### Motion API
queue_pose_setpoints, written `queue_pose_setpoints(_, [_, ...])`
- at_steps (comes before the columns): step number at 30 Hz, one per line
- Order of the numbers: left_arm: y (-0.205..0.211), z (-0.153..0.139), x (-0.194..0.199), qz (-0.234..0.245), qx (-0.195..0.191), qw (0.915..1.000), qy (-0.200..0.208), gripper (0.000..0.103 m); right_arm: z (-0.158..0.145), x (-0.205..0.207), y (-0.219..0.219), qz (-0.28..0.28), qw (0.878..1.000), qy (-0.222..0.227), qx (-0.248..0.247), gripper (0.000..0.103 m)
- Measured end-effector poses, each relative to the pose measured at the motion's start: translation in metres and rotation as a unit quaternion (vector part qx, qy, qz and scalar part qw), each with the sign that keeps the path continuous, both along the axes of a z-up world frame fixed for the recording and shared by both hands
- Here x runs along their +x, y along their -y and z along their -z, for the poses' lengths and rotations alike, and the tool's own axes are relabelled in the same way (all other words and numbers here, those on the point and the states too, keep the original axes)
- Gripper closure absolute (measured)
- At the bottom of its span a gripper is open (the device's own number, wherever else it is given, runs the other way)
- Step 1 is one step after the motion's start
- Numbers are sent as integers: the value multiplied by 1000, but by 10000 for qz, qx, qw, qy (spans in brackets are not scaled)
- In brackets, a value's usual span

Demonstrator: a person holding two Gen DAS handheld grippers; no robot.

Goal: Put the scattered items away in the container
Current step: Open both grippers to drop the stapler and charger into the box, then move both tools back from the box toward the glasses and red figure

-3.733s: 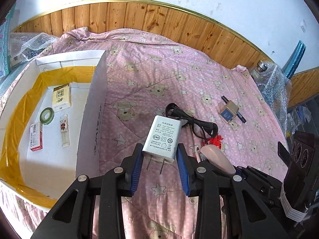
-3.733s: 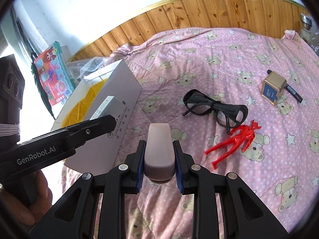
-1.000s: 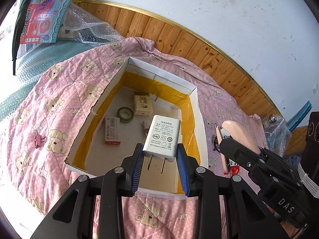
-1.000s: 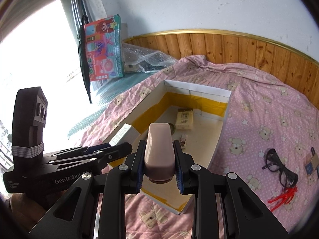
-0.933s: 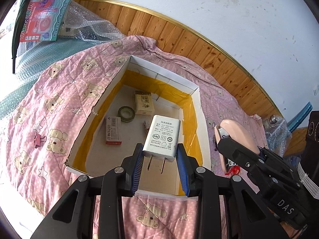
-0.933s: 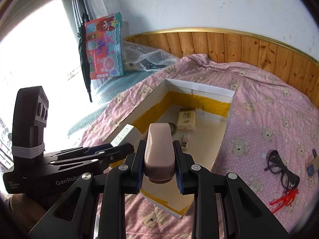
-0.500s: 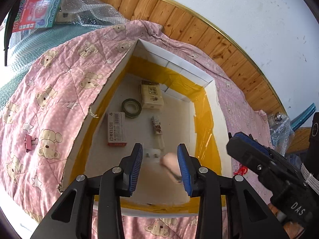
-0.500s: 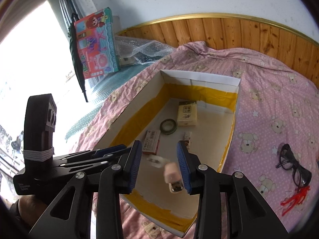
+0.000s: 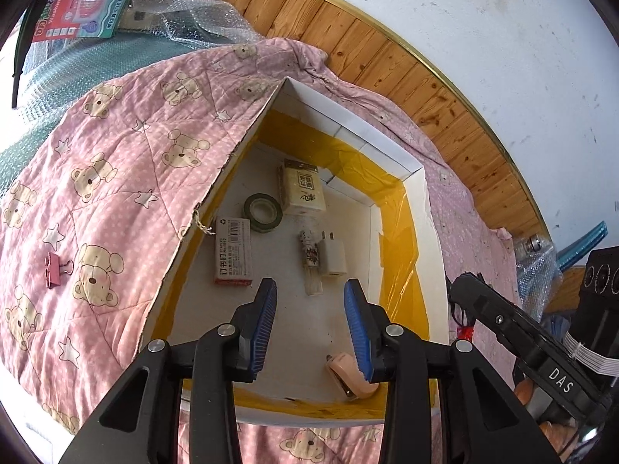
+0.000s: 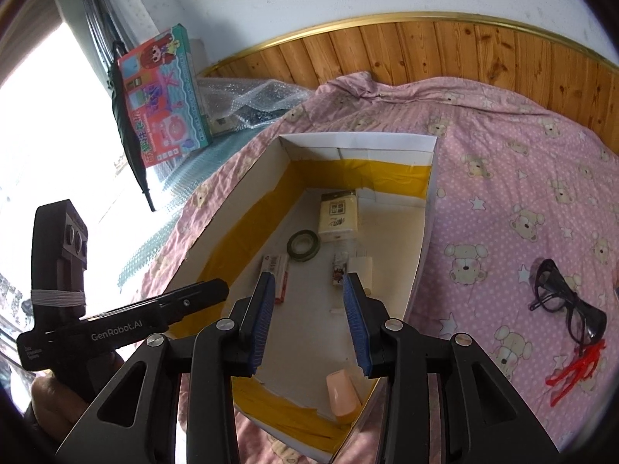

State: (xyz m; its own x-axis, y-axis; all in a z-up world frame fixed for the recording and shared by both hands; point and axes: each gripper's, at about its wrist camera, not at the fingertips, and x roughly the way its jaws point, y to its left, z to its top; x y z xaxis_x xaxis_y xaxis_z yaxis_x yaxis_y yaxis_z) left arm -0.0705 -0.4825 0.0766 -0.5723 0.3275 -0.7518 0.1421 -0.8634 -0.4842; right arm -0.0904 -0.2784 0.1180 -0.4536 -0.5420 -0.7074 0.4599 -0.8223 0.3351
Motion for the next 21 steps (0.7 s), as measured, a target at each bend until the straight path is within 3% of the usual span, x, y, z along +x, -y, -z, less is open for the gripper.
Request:
queue_pose_setpoints(13, [-15, -13, 8, 68, -122, 9999, -34, 65, -3, 21, -1, -282, 9994, -8, -183, 64])
queue_pose_setpoints(21, [-51, -23, 9, 332, -284, 9990, -42, 65, -5, 26, -37, -58, 9989, -8, -463, 64])
